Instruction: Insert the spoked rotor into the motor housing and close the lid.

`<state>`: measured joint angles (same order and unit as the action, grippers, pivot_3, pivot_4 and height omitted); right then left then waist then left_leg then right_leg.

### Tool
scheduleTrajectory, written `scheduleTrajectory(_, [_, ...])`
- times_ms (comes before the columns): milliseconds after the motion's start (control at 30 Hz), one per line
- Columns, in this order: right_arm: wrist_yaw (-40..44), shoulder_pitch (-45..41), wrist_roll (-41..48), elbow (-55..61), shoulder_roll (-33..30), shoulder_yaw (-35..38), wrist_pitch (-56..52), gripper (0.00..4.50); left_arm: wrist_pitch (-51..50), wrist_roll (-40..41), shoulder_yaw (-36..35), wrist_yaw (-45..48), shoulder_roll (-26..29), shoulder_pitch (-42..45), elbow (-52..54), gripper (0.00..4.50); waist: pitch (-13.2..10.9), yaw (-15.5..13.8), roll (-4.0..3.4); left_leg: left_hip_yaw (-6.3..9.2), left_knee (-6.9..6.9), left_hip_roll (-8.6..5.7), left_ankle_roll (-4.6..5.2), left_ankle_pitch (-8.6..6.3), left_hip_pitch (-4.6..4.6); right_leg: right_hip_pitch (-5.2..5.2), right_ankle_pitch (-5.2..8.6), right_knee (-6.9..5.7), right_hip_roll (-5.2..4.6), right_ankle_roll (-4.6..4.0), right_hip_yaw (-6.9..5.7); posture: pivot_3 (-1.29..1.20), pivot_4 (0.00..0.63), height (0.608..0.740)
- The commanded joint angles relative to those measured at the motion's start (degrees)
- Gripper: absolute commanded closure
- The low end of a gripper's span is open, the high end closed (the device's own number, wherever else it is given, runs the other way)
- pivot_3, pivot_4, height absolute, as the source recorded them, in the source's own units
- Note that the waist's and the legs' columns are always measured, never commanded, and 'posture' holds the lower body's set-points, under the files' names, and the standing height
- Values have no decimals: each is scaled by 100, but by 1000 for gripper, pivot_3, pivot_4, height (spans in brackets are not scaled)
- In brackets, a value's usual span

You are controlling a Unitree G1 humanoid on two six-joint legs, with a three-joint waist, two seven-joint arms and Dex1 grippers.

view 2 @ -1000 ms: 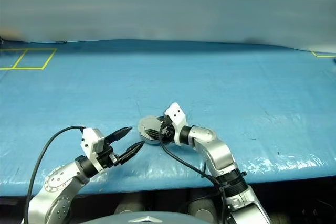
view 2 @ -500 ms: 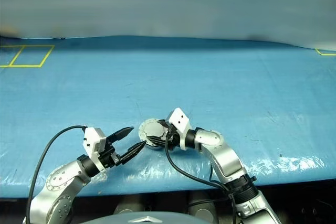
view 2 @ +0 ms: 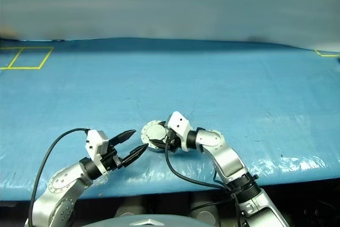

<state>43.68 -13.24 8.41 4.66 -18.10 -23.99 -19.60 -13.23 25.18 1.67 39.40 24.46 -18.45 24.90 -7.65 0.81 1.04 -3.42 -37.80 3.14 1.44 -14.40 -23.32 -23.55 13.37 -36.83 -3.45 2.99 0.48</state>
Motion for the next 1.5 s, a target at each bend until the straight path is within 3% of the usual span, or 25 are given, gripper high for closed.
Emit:
scheduleTrajectory(33, [-259, 313, -430, -592, -109, -191, -133, 1473, 106, 8, -2, 25, -23, 43, 81, 669, 11, -2, 5, 1, 0, 17, 0, 0, 3, 2, 2, 0, -1, 3, 0, 0, 150, 740])
scheduleTrajectory(200, [-824, 349, -555, -777, 111, -18, -301, 1473, 88, -18, 13, -16, -35, 60, 108, 669, 30, 16, 5, -9, 0, 34, -2, 0, 12, 5, 0, -1, 1, 0, 2, 0, 150, 740])
scheduleTrajectory(433, [-267, 365, -291, -560, -359, -77, -989, 1473, 51, -71, -12, -160, -86, 211, 72, 669, 70, -50, -38, -16, 2, 30, -10, -3, 29, 14, 0, -2, -14, 1, 0, 0, 150, 740])
scheduleTrajectory(667, [-114, 407, -72, -481, -542, 191, -783, 1473, 83, -69, 32, -166, -95, 228, 71, 669, 75, -123, -32, -22, 14, 11, 10, -14, 16, 13, -11, 28, -33, -19, 0, 0, 150, 740])
scheduleTrajectory(800, [-513, 406, -550, -636, -432, -80, -419, 1473, 97, -86, 45, -169, -102, 271, 56, 669, 78, -123, -28, -22, 21, 9, 14, -16, 12, 13, -11, 44, -29, -19, -1, 0, 150, 740])
scheduleTrajectory(967, [-811, 357, -677, -671, -252, -319, -1001, 1473, 87, -202, -19, -287, -104, 377, -37, 669, 85, -55, -26, -23, 17, 30, 2, -11, 22, 16, 0, 40, -10, 2, -1, 0, 150, 740])
scheduleTrajectory(1300, [-1048, 123, -666, -836, -322, -230, -1497, 1473, 89, -261, -39, -365, -209, 644, -159, 669, 123, -23, -58, -30, 18, 33, -32, -27, 51, 17, 0, 32, -65, 2, -24, 0, 150, 740])
scheduleTrajectory(1500, [-1384, 43, -425, -709, -42, 112, -1856, 1473, 106, -202, -106, -447, -315, 705, -158, 669, 118, -28, -66, -30, 18, 33, -34, -28, 50, 15, 0, 38, -117, 3, -118, 0, 150, 740])
